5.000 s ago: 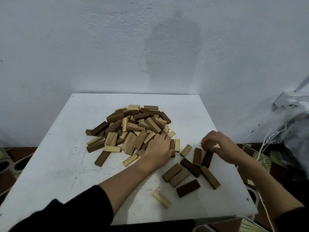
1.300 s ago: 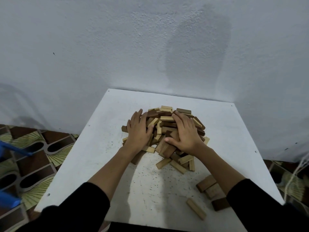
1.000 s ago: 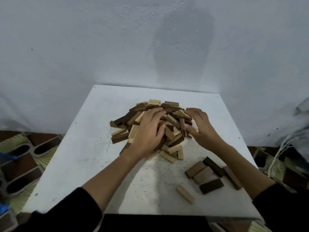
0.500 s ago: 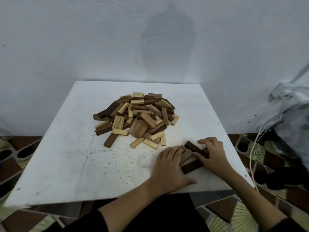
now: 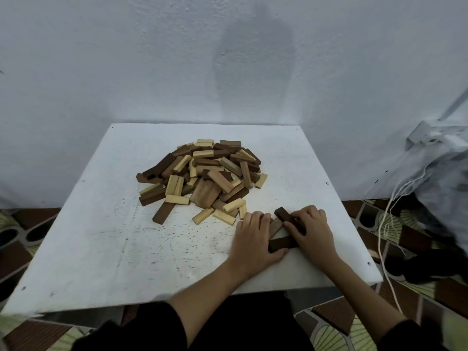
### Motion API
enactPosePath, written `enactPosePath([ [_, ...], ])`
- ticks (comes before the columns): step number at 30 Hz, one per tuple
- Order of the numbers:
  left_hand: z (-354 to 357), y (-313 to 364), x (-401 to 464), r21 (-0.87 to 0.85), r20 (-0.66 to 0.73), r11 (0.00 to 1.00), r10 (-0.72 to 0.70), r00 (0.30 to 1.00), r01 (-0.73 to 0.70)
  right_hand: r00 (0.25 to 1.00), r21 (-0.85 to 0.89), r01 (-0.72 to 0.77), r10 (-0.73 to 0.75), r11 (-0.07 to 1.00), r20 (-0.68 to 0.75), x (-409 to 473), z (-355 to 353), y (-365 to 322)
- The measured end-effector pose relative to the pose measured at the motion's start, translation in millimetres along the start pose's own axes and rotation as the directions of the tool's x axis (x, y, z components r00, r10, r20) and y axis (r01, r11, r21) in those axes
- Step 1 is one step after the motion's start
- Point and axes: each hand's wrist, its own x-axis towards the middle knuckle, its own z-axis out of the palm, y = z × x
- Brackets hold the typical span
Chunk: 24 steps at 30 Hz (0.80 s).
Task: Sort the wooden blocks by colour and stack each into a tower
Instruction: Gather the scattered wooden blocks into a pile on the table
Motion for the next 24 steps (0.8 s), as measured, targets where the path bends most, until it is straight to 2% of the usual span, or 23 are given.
enactPosePath([
  [3, 0, -3, -2, 0.045, -0.023, 0.998, 0.048, 0.999, -0.047, 1.000, 0.010, -0.024, 0.024, 1.000, -0.010, 3, 0, 2],
  [6, -2, -6, -1, 0.036, -0.013, 0.999, 0.037, 0.999, -0.036, 1.000, -0.013, -0.015, 0.015, 1.000, -0.026, 6, 2, 1],
  [11, -8, -15, 0, -0.061, 0.046, 0.998, 0.032, 0.998, -0.029, 0.999, -0.142, 0.018, -0.024, 0.990, -0.039, 11, 8, -3],
  [17, -10, -20, -2, -0.190, 0.028, 0.980, 0.063, 0.998, -0.057, 0.994, -0.159, 0.073, -0.084, 0.985, -0.064, 11, 12, -5],
  [20, -12, -22, -2, -0.248, 0.000, 0.967, 0.053, 0.999, -0.051, 0.994, -0.122, 0.067, -0.078, 0.990, -0.081, 12, 14, -6],
  [24, -19, -29, 2, -0.327, -0.072, 0.945, 0.001, 0.997, -0.024, 0.990, 0.021, 0.031, -0.028, 0.999, -0.137, 21, 14, -20],
])
